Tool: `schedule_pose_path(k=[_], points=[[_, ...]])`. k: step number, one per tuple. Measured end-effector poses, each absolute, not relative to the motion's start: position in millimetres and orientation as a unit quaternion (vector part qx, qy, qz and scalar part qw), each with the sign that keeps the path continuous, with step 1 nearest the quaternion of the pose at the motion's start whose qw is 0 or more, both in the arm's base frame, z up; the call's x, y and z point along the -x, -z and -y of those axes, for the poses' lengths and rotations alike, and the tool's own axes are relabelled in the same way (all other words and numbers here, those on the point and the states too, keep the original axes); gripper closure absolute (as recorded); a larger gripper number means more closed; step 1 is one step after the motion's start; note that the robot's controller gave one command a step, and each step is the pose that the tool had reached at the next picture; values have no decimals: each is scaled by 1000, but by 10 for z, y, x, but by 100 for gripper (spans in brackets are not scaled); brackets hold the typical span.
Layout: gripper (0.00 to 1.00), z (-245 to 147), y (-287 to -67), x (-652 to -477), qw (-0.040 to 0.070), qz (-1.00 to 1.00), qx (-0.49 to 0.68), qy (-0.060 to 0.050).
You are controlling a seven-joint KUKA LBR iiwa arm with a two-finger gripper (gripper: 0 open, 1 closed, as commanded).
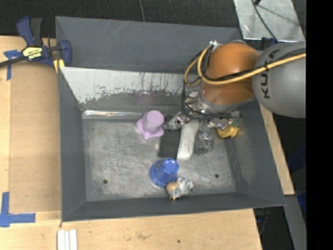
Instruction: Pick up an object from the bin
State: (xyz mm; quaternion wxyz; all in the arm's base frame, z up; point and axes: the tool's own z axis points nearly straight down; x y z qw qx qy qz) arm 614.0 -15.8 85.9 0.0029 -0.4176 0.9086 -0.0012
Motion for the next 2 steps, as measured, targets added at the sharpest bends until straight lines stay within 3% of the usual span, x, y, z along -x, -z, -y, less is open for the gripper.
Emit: schedule_pose_path(k=[1,2], points=[[100,89,-761,-6223,10,-914,406,1],[100,90,-761,-6223,10,-914,406,1]])
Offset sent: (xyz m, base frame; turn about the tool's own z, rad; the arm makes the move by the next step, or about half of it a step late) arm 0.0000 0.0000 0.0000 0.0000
